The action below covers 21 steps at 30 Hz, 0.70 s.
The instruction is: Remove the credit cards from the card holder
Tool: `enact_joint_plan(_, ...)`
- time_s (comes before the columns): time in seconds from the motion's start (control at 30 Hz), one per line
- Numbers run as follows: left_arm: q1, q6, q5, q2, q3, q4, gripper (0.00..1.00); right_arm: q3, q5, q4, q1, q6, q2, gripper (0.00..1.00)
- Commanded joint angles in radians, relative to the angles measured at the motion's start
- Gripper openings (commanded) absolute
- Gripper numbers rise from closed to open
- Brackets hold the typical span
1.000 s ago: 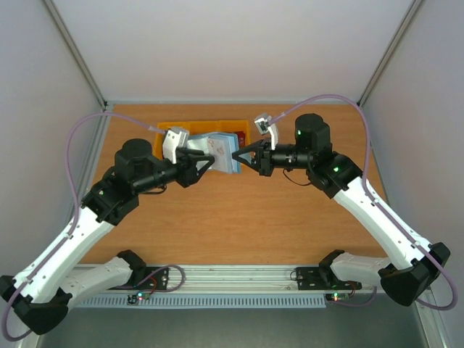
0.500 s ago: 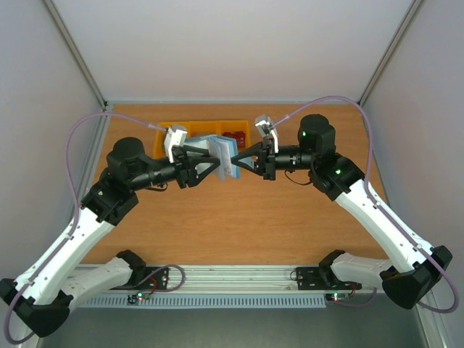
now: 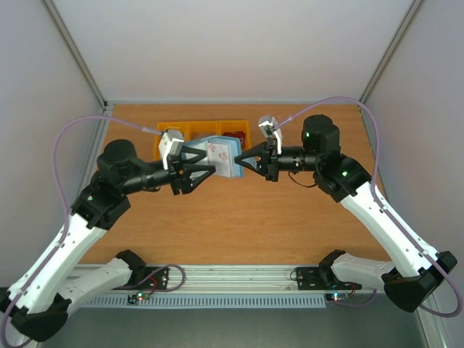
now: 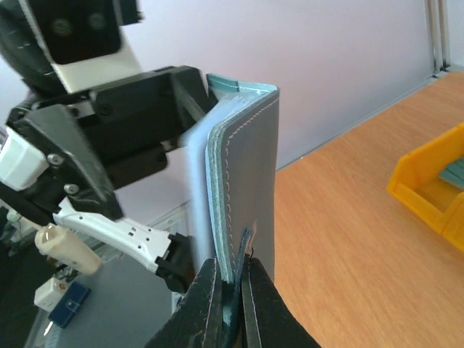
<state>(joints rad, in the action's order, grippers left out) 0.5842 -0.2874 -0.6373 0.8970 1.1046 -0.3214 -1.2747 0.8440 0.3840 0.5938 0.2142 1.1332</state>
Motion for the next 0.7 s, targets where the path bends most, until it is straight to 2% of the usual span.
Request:
enact_joint_plan(0.0,0.002,0.223,0.176,-0.091,0.028,-0.136,0.67,-0.030,-0.017,0.005,0.003,-0.001,-0.008,0.01)
enact_joint_plan(0.17,0.001,0.232,0.365,-0.129,-0.020,-0.091,0.75,-0.037,0.030,-0.051,0.003,-0.050,0.010,0.01)
enact_joint_plan(0.33,0.002,0.248,0.417,-0.108,-0.029,-0.088,0.87,-0.048,0.046,-0.058,0.003,-0.067,0.017,0.01)
enact_joint_plan(0.53,0.001,0.229,0.604,-0.099,-0.060,-0.103,0.97,-0.055,0.069,-0.058,0.002,-0.065,0.008,0.01)
enact_joint_plan(0.6,0.002,0.215,0.565,-0.101,-0.073,-0.099,0.98,-0.060,0.090,-0.061,0.003,-0.068,0.011,0.01)
enact_joint_plan(0.67,0.001,0.202,0.448,-0.106,-0.083,-0.077,0.98,-0.058,0.109,-0.070,0.003,-0.068,0.013,0.01)
